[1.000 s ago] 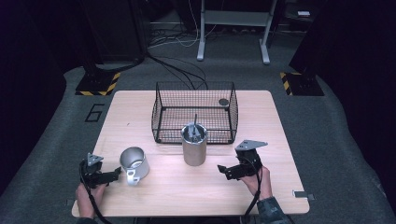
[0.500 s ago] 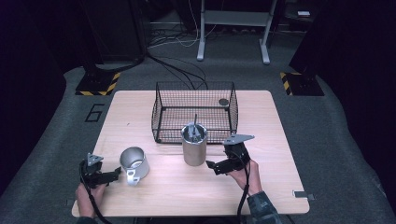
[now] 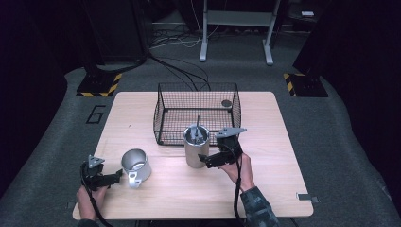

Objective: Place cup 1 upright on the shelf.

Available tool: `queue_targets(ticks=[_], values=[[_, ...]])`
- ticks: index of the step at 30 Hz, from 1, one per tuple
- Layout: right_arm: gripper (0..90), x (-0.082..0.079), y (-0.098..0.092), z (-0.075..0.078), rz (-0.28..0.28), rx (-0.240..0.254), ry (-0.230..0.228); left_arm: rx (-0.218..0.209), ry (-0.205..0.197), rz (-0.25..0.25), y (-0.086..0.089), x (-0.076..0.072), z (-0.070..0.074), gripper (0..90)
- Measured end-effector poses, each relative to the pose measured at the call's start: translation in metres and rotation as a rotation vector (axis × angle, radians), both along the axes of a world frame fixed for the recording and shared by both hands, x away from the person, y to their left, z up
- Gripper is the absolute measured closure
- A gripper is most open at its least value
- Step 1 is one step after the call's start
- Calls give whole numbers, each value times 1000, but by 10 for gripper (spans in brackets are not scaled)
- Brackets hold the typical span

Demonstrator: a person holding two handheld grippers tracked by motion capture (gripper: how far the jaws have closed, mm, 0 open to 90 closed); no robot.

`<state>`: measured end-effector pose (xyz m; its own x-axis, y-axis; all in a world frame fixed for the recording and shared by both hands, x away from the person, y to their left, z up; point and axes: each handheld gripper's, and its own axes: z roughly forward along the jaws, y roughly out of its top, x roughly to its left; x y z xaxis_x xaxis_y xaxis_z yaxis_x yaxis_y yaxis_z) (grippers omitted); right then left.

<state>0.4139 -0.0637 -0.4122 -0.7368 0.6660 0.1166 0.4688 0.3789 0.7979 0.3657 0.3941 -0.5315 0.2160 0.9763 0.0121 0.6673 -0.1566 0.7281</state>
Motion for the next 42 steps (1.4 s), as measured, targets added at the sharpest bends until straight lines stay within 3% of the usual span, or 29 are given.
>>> queue_targets(ticks=[14, 15, 31, 42], values=[[0, 20, 26, 15, 3, -26, -13, 1, -1, 0, 0, 0, 0, 57], [0, 21, 27, 16, 4, -29, -17, 2, 12, -6, 0, 0, 1, 57], [3, 36, 47, 10, -23, -72, 7, 2, -1, 2, 0, 0, 0, 58], [18, 37, 56, 6, -49, -113, -4, -1, -5, -1, 0, 0, 0, 61]])
